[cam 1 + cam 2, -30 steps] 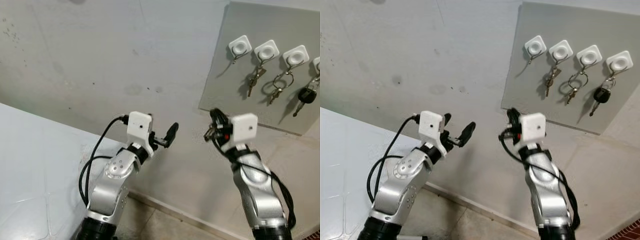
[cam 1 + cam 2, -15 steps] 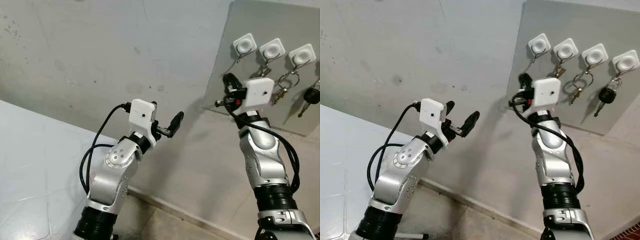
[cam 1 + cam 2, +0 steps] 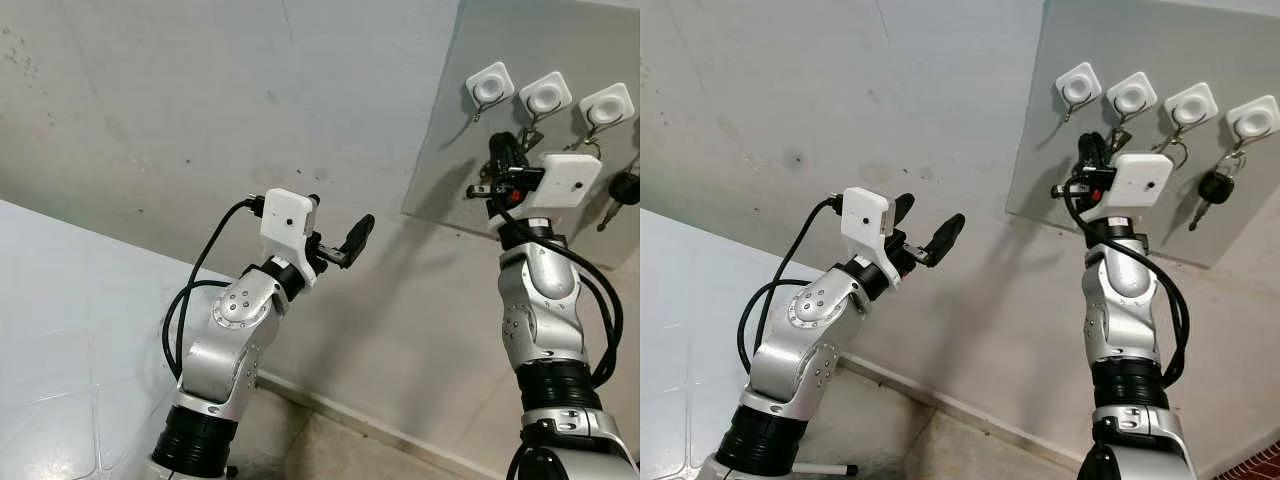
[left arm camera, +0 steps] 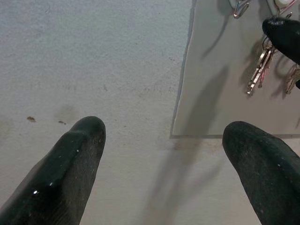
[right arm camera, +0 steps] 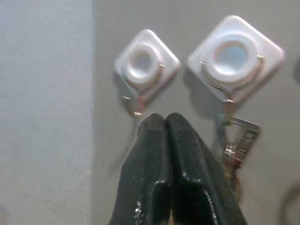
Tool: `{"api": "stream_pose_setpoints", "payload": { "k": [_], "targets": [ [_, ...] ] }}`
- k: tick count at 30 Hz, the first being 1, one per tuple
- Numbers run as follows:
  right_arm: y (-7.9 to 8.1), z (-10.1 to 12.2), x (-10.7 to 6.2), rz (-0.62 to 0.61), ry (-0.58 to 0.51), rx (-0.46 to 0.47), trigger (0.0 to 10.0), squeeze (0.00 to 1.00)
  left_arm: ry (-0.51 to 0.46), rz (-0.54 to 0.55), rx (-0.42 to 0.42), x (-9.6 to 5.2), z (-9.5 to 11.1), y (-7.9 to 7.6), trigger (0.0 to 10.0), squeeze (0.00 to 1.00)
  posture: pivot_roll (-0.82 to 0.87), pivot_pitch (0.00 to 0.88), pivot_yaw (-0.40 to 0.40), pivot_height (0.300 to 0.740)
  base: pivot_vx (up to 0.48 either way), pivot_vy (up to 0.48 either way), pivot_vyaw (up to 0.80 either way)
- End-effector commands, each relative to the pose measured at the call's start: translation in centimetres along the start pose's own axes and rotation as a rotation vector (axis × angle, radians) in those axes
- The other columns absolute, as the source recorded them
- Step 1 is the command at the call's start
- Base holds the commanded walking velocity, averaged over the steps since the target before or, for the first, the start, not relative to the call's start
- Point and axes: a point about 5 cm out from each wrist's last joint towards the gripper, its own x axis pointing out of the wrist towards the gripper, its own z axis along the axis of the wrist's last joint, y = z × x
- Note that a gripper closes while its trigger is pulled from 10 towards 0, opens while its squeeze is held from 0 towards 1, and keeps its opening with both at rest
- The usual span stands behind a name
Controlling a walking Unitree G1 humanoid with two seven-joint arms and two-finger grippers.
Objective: Hang keys on a hook
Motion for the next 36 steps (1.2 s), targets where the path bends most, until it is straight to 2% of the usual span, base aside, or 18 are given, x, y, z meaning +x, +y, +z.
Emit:
{"api": "stream_pose_setpoints", "payload": {
  "k": [1, 8, 15, 28, 36],
  "targets": [
    [0.2, 1.2, 0.7, 0.019, -0.071, 0.024, 10.0, 0.0, -0.011, -0.021, 0.009, 0.1, 0.5, -0.3, 10.0, 0.0, -0.03, 0.036, -0.011, 0.74, 0.0, 0.0, 0.0],
    [0.6, 1.5, 0.9, 0.044, -0.095, 0.046, 10.0, 0.0, -0.009, -0.042, 0.006, 0.1, 0.4, -0.8, 10.0, 0.0, -0.03, 0.037, -0.013, 0.74, 0.0, 0.0, 0.0],
    [0.5, 1.6, 1.8, 0.043, -0.101, 0.058, 10.0, 0.0, -0.014, -0.067, -0.006, 0.0, 0.5, -1.5, 10.0, 0.0, -0.03, 0.022, -0.011, 0.74, 0.0, 0.0, 0.0],
    [-0.1, 2.1, 3.8, 0.041, -0.122, 0.049, 10.0, 0.0, -0.001, -0.074, -0.009, -0.2, 0.5, -1.6, 10.0, 0.0, -0.02, 0.025, -0.005, 0.74, 0.0, 0.0, 0.0],
    [-0.6, 2.6, 4.4, 0.04, -0.141, 0.044, 10.0, 0.0, 0.005, -0.061, -0.02, -0.5, 0.5, -1.5, 10.0, 0.0, -0.01, 0.042, -0.008, 0.74, 0.0, 0.0, 0.0]
  ]
}}
